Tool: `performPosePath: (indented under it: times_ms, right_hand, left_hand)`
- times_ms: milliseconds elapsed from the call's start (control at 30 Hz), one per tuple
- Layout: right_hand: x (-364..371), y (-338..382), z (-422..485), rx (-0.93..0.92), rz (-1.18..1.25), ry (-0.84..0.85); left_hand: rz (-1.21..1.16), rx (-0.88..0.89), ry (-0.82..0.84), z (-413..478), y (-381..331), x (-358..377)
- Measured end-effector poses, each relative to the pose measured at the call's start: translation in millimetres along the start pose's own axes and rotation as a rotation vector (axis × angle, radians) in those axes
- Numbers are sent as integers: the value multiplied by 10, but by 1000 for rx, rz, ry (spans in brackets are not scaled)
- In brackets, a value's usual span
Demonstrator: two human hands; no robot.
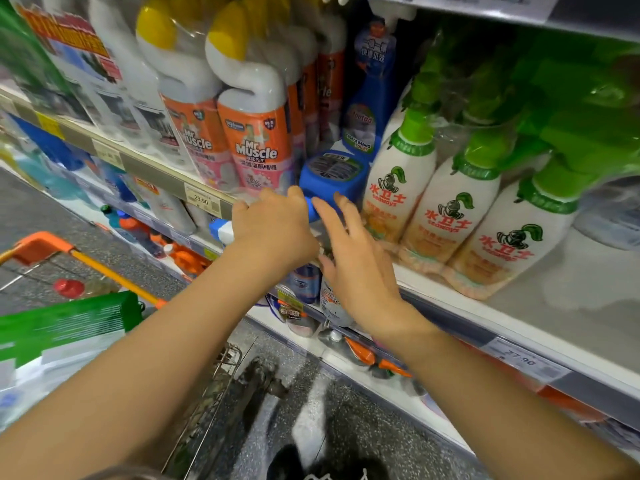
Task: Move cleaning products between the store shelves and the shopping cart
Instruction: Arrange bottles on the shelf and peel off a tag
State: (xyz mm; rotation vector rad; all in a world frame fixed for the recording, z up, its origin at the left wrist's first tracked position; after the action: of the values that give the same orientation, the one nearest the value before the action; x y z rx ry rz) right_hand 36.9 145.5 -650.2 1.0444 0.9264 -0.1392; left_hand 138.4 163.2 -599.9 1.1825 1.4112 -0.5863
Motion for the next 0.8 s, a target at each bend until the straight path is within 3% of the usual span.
performPosePath:
  times_ms: [167,267,333,400,467,533,700,800]
  right_hand:
    - [-58,172,307,-61,-63,-83]
    - [-125,197,318,-102,17,-143]
    - [-188,158,327,-67,81,-129]
    - [-303,189,367,-77,217,-173]
    - [-447,251,414,-56,355,-234]
    - [-515,321,495,10,338,-172]
    - [-559,329,746,142,210,-147]
    - [-567,324,865,293,191,-208]
  left_hand:
    - [5,31,-101,-128,47,-261]
    - [-84,32,-486,-232,185,-452]
    - [-352,25,-822,-384,385,-578]
    - [-690,-31,-1002,-441,620,-516]
    - [-907,-128,-968,-329,739,-303]
    - [-1021,-126,-783,-128,678,-24]
    - [-873,146,-486,270,71,303]
    - [-946,194,-456,490,-172,250]
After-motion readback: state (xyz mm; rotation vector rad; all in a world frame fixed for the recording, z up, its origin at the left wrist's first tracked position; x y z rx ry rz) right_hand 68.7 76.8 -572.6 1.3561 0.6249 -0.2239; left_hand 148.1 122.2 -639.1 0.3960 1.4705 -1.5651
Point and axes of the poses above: each hand's wrist, its own z-axis towards the middle knuckle, its own x-axis out of the palm, y = z × x, the point moved 4 cm from there along z, towards the middle knuckle, and after that the axes turned 15 degrees about z, right-handed, at the moved point
